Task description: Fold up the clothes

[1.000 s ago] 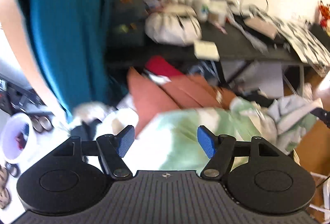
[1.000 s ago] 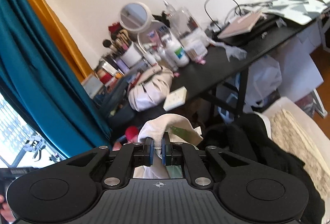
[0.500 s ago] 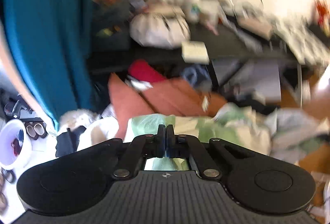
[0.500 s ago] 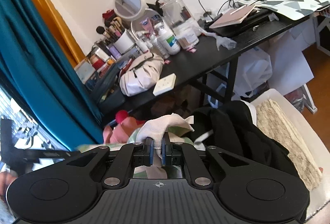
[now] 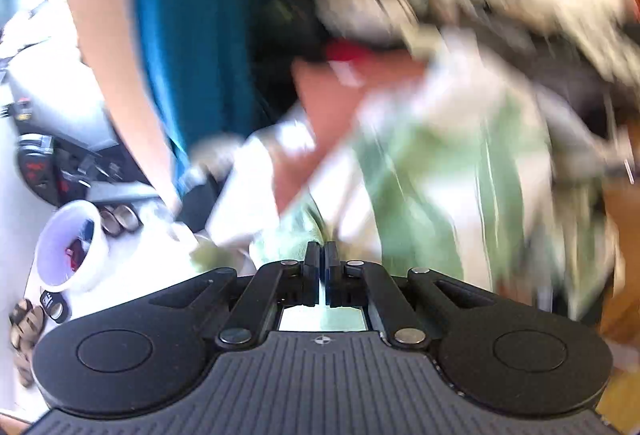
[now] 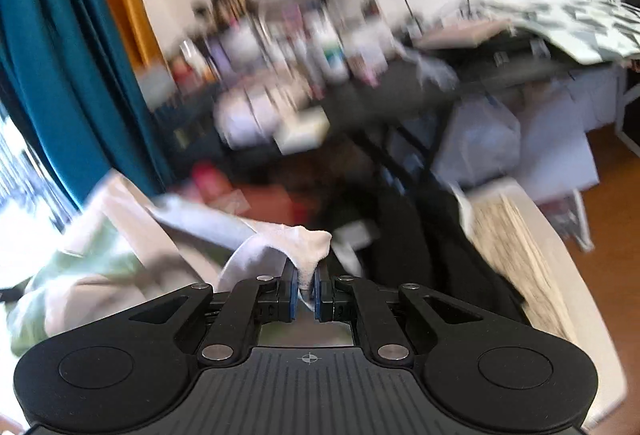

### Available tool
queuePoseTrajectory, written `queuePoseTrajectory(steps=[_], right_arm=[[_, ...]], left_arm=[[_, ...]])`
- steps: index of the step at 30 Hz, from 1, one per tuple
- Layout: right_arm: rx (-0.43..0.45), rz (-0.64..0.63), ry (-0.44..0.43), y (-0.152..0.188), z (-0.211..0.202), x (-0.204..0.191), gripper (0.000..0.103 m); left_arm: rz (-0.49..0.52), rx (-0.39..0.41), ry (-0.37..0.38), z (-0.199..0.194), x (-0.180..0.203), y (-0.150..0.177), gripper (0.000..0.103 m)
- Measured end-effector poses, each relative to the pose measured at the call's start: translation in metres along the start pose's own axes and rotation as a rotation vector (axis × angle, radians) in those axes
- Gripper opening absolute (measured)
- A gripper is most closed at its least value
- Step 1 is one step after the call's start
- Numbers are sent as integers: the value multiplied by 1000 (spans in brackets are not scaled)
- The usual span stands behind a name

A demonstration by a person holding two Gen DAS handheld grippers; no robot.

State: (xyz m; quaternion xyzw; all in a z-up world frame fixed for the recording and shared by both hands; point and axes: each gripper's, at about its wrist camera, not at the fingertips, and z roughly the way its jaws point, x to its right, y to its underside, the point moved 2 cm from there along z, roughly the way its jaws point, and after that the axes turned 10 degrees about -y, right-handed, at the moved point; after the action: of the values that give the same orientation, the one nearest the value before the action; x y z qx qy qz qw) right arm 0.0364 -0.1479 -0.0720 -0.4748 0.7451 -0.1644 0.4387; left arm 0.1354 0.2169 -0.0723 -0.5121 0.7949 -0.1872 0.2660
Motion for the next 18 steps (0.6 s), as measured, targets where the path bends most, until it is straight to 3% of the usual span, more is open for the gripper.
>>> queuePoseTrajectory(steps=[3,5,7,8,10,12,15,17,18], right_arm=[[-79,73,69,25,16,19,6],[-93,120,90,33,22,26,6],[-94,145,96,36,26,28,6],[-92,148,97,35,27,26,6],[-88,150,97,34,30,22,6],[-82,156,92,33,30,21,6],[-72,159,91,31,27,21,6],[-66,164,95,30,26,22,6],[-63,166,96,29,24,23,6]], left_arm=[[38,-25,15,3,4,-1,9],[1,22,51,-6,-7,-18,24],[-25,96,88,-16,-18,-39,61],[-24,128,95,-16,-21,-50,68],[-17,179,112,-14,-23,-73,71],[15,159,149,3,-15,-93,71],[-3,-1,348,49,-15,-112,72],[-48,-90,405,76,-16,-114,72],[-56,-96,413,78,-16,-114,71]])
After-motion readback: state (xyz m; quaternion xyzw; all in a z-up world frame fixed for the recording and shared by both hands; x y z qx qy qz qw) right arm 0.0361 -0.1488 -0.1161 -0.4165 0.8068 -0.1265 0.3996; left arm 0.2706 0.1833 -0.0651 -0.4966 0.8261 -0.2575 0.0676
